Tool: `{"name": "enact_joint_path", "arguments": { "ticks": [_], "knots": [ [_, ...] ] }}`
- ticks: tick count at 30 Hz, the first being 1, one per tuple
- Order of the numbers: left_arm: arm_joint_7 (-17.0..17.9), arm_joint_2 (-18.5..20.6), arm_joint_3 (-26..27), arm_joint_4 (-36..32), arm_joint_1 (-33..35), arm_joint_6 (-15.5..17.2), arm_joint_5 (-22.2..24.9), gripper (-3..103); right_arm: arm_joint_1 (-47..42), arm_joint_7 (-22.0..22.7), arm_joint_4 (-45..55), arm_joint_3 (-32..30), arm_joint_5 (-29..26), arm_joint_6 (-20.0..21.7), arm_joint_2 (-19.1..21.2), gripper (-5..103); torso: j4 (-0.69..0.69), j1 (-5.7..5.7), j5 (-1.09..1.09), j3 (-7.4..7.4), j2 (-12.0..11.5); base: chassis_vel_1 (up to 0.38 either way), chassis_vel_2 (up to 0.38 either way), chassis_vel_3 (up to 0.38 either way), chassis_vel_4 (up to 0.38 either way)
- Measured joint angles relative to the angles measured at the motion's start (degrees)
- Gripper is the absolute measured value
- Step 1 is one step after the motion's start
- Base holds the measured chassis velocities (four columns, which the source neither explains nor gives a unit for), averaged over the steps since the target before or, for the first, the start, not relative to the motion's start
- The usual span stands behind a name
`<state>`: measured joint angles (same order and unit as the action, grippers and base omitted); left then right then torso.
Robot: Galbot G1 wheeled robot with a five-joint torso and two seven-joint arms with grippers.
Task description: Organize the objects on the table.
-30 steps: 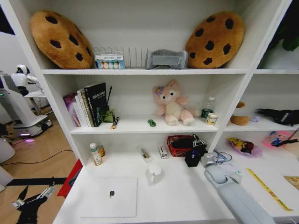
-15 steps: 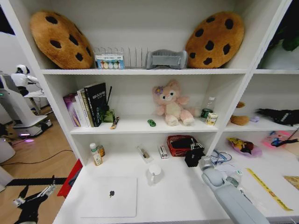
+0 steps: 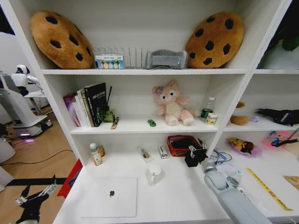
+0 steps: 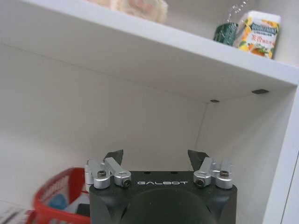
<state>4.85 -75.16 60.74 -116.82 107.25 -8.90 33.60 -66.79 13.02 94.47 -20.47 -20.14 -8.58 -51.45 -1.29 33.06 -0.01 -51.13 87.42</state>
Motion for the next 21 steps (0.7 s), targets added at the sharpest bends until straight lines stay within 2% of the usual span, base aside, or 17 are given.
{"name": "enact_joint_path", "arguments": {
  "ticks": [2,3,5,13,17,21],
  "knots": [
    [0.06,0.01,0.18,0.15,-0.16,0.00,-0.40,100,-5.11,0.09,5.46,-1.53,0.02,0.78,-0.16,88,0.00,0.00,0.00,0.00,0.00,0.000,0.000,0.000,0.000],
    [0.06,0.01,0.18,0.15,-0.16,0.00,-0.40,100,-5.11,0.09,5.46,-1.53,0.02,0.78,-0.16,88,0.00,0.00,0.00,0.00,0.00,0.000,0.000,0.000,0.000],
    [0.04,0.00,0.34,0.14,-0.17,-0.02,-0.33,100,-10.06,0.12,9.91,-3.21,0.02,1.42,-0.80,97,-0.01,-0.01,0.01,0.00,0.00,0.000,0.000,0.000,0.000],
    [-0.26,-0.22,1.19,0.02,0.48,-0.60,0.62,100,-23.44,-0.71,19.73,-9.75,2.09,1.20,-4.09,100,-0.01,-0.01,0.00,0.00,0.00,0.000,0.000,0.000,0.000],
    [-0.50,-0.34,1.47,0.01,0.67,-0.87,1.37,100,-32.52,-0.93,24.76,-13.66,5.38,-0.25,-8.32,100,-0.02,-0.01,0.00,0.01,0.00,0.000,0.000,0.000,0.000],
    [-0.63,-0.66,1.43,0.01,0.68,-1.06,1.46,100,-35.65,-1.16,26.29,-14.77,6.34,-1.07,-10.70,100,-0.01,-0.01,0.00,0.01,0.01,0.000,0.000,0.000,0.000]
  ]
}}
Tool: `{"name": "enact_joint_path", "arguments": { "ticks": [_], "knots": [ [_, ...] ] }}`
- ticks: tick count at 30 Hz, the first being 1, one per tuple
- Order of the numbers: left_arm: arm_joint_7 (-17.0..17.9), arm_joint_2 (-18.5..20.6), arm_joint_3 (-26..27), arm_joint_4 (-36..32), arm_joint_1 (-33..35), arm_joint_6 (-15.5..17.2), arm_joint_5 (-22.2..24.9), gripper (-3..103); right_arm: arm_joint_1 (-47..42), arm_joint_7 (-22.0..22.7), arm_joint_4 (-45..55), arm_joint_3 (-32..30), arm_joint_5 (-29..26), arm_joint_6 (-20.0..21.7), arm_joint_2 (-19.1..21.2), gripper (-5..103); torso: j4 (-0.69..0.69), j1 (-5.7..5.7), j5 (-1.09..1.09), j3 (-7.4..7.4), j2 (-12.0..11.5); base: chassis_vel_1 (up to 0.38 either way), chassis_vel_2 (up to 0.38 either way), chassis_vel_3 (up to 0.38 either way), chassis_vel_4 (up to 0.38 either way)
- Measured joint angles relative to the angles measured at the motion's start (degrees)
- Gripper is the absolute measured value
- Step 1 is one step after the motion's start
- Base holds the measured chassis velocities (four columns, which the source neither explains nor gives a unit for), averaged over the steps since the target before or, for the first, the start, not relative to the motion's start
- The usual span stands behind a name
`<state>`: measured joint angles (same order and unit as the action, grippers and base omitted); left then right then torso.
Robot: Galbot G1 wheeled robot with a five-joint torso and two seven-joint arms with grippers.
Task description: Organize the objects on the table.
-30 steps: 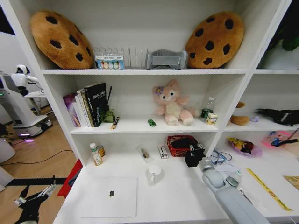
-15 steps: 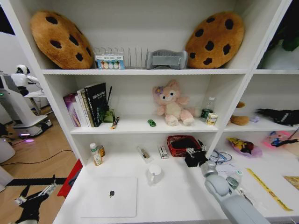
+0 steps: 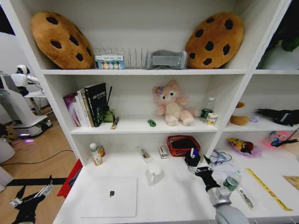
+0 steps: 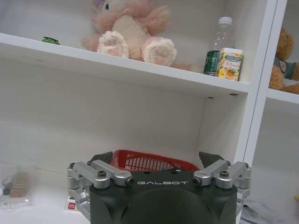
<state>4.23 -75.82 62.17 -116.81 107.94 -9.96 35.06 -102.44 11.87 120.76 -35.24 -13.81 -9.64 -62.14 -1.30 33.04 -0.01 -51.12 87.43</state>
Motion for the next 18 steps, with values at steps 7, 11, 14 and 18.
{"name": "enact_joint_path", "arguments": {
  "ticks": [7,11,14,18],
  "knots": [
    [-0.21,-0.32,0.05,-0.31,0.47,-0.27,0.44,100,-2.29,-0.03,1.81,-1.61,0.05,-0.47,-3.10,100,0.00,0.00,0.01,-0.01,-0.01,0.000,0.000,0.000,0.000],
    [-0.34,-0.29,0.26,-0.43,0.80,-0.47,0.74,100,-2.23,0.04,2.21,-2.08,0.09,-0.57,-3.45,100,0.01,0.00,0.00,-0.01,-0.01,0.000,0.000,0.000,0.000],
    [-0.39,-0.44,0.28,-0.53,0.93,-0.52,0.77,100,-2.07,0.16,2.23,-2.17,0.03,-0.59,-3.74,100,0.01,0.00,0.01,-0.01,-0.01,-0.010,-0.021,0.014,0.010],
    [-0.42,-0.64,0.28,-0.64,1.01,-0.54,0.78,100,-1.95,0.27,2.28,-2.22,-0.06,-0.60,-3.90,100,0.00,0.00,0.01,-0.01,-0.01,-0.082,-0.078,0.085,0.106]
  ]
}}
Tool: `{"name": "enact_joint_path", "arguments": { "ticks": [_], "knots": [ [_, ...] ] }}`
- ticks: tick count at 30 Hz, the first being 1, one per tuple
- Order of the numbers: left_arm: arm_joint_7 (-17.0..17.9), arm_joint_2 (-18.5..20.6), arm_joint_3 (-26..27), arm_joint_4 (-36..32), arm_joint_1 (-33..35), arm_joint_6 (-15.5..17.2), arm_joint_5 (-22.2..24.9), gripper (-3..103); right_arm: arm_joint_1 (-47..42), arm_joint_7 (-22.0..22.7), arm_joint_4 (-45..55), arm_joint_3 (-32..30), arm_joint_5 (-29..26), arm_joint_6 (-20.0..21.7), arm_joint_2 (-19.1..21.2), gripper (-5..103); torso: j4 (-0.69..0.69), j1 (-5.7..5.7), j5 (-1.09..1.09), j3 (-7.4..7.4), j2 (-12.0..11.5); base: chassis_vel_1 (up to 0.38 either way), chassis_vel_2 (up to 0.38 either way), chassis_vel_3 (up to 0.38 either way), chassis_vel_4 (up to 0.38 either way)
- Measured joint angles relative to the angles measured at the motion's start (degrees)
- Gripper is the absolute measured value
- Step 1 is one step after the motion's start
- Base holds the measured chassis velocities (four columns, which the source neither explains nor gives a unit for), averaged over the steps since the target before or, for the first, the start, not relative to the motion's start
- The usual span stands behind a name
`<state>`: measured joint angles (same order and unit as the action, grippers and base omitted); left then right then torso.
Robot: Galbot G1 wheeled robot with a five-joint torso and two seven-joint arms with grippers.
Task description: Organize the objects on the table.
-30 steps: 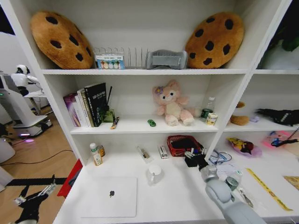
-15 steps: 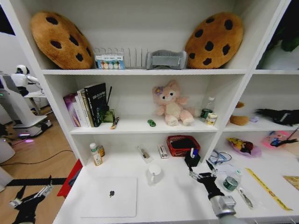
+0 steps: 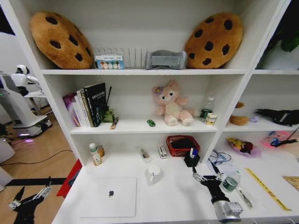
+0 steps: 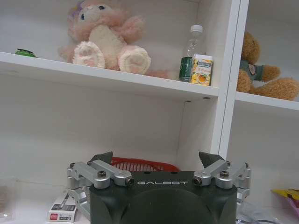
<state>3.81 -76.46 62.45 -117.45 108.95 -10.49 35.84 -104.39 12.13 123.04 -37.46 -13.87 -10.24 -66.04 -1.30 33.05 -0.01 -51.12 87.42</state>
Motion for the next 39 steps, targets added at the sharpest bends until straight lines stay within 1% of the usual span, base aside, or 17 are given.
{"name": "enact_joint_path", "arguments": {
  "ticks": [4,9,10,12,13,14,16,17,20,23,29,31,34,35,37,38,39],
  "knots": [
    [-0.10,-0.94,-0.13,-0.54,0.32,-0.11,-0.21,100,0.94,0.27,0.29,-0.74,-1.95,0.04,0.98,100,0.00,0.01,0.00,-0.01,0.00,-0.178,-0.206,0.196,0.190],
    [-0.10,-1.21,-0.15,-0.85,0.50,-0.13,-0.41,100,1.30,0.34,0.21,-0.69,-2.04,0.11,0.95,100,0.02,0.01,0.03,-0.01,0.00,-0.245,-0.236,0.251,0.240],
    [-0.09,-1.22,-0.15,-0.90,0.51,-0.13,-0.43,100,1.29,0.33,0.01,-0.50,-1.97,0.08,0.77,100,-0.01,0.02,-0.01,-0.01,0.00,-0.243,-0.288,0.294,0.259],
    [-0.08,-1.31,-0.13,-0.95,0.58,-0.13,-0.46,100,1.38,0.41,-0.45,-0.26,-1.68,-0.17,0.38,100,0.00,0.01,-0.03,-0.01,0.00,-0.243,-0.236,0.257,0.257],
    [-0.07,-1.38,-0.10,-1.05,0.68,-0.13,-0.47,100,1.48,0.66,-0.75,-0.12,-1.68,-0.26,0.13,100,-0.01,0.01,0.09,-0.01,-0.01,-0.230,-0.236,0.208,0.186],
    [-0.07,-1.44,-0.09,-1.07,0.71,-0.14,-0.47,100,1.53,0.87,-0.83,-0.06,-1.82,-0.25,0.02,100,0.00,0.01,0.09,-0.01,-0.01,-0.130,-0.191,0.208,0.186],
    [-0.06,-1.53,-0.08,-1.06,0.75,-0.14,-0.48,100,1.56,1.18,-0.88,0.16,-2.20,-0.06,-0.05,100,0.04,0.00,0.03,-0.01,0.00,-0.130,-0.180,0.180,0.171],
    [-0.07,-1.60,-0.09,-1.08,0.74,-0.14,-0.49,100,1.42,1.45,-1.02,0.44,-2.43,0.23,-0.17,100,-0.01,0.00,-0.01,0.00,0.00,-0.033,-0.090,0.097,0.071],
    [-0.11,-1.73,-0.09,-1.18,0.64,-0.14,-0.49,100,0.93,1.54,-1.36,1.04,-2.30,0.50,-0.53,100,-0.03,0.02,0.03,0.00,-0.01,-0.032,-0.064,0.066,-0.014],
    [-0.08,-1.90,-0.11,-1.09,0.53,-0.14,-0.49,100,0.49,1.39,-1.52,1.72,-1.71,0.49,-0.94,100,-0.01,0.02,-0.04,0.00,0.00,-0.011,0.073,-0.020,-0.072],
    [-0.04,-1.99,-0.12,-0.63,0.49,-0.22,-0.51,100,0.26,1.06,-2.21,3.33,-0.36,0.45,-1.50,100,0.00,0.01,-0.01,0.00,0.00,0.033,0.050,-0.020,-0.033],
    [-0.06,-1.98,-0.08,-0.60,0.50,-0.26,-0.48,100,0.30,1.15,-2.46,3.60,-0.19,0.46,-1.72,102,0.00,0.01,0.00,0.00,0.00,0.000,0.000,0.000,0.000],
    [-0.10,-1.83,0.10,-0.22,0.58,-0.51,-0.30,100,0.26,1.70,-2.89,4.17,0.14,0.58,-2.60,88,0.00,0.01,0.01,0.00,0.00,0.000,0.000,0.000,0.000],
    [-0.10,-1.83,0.10,-0.22,0.58,-0.51,-0.30,100,0.26,1.70,-2.89,4.17,0.14,0.58,-2.60,88,0.00,0.01,0.01,0.00,0.00,0.000,0.000,0.000,0.000],
    [-0.11,-1.76,0.11,0.01,0.58,-0.59,-0.26,100,0.23,2.04,-3.05,4.33,0.46,0.60,-3.04,78,0.00,0.01,0.01,0.00,0.00,0.000,0.000,0.000,0.000],
    [-0.11,-1.76,0.11,0.01,0.58,-0.59,-0.26,100,0.23,2.04,-3.05,4.33,0.46,0.60,-3.04,78,0.00,0.01,0.01,0.00,0.00,0.000,0.000,0.000,0.000],
    [-0.11,-1.76,0.07,0.07,0.56,-0.60,-0.26,100,0.22,2.13,-3.06,4.33,0.49,0.61,-3.06,72,0.00,0.01,0.01,0.00,0.00,0.000,0.000,0.000,0.000]
  ]
}}
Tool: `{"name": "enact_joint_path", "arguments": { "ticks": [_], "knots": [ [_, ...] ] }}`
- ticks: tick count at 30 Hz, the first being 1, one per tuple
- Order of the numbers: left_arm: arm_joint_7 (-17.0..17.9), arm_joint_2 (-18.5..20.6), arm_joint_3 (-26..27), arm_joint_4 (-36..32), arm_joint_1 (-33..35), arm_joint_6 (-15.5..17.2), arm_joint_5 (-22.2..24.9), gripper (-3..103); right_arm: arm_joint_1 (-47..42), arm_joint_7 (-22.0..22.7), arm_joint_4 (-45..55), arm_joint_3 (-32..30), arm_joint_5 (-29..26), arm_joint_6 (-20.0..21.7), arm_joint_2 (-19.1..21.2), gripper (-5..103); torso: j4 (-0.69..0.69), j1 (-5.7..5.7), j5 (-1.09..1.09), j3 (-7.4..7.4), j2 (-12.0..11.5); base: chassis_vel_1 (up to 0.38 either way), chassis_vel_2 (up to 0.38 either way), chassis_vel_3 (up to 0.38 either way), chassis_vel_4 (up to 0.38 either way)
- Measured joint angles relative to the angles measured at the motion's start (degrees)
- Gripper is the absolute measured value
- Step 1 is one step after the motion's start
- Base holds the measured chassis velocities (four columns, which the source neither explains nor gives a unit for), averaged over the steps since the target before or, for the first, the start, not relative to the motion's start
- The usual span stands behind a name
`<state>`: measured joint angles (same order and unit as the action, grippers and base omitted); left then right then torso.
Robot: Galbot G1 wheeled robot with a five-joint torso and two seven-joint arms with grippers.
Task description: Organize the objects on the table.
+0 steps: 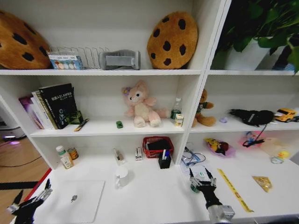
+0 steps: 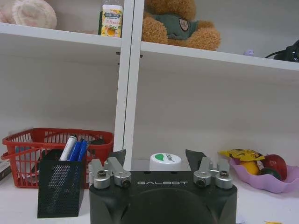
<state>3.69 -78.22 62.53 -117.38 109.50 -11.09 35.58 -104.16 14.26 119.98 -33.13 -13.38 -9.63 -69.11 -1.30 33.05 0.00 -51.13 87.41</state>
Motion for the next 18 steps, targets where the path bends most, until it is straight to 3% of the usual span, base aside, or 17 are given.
{"name": "enact_joint_path", "arguments": {
  "ticks": [2,3,7,11,18],
  "knots": [
    [-0.02,0.17,-0.26,0.16,-0.15,-0.01,-0.20,100,0.04,0.10,0.00,-0.02,-0.03,0.11,0.12,66,0.00,0.00,-0.01,0.00,0.00,0.000,0.000,0.000,0.000],
    [-0.03,0.38,-0.33,0.25,-0.35,-0.02,-0.41,100,0.17,0.16,-0.16,-0.08,-0.10,0.22,0.32,56,0.00,0.00,-0.01,0.00,0.00,0.000,0.000,0.000,0.000],
    [0.02,0.72,-0.33,0.27,-0.65,-0.02,-0.30,100,0.25,0.25,-0.36,-0.16,-0.32,0.34,0.48,51,0.00,0.00,0.00,0.00,0.00,0.000,0.000,0.000,0.000],
    [0.05,0.82,-0.31,0.17,-0.81,0.16,-0.16,100,0.10,0.49,-0.12,-0.17,-0.98,0.73,0.49,31,0.00,0.00,0.00,0.00,0.00,0.000,0.000,0.000,0.000],
    [-0.26,0.37,-0.50,0.50,-0.64,-0.07,-0.35,100,-1.79,0.86,3.28,-0.40,-2.28,1.29,0.10,31,0.00,0.01,0.00,-0.01,0.00,0.000,0.000,0.000,0.000]
  ]
}}
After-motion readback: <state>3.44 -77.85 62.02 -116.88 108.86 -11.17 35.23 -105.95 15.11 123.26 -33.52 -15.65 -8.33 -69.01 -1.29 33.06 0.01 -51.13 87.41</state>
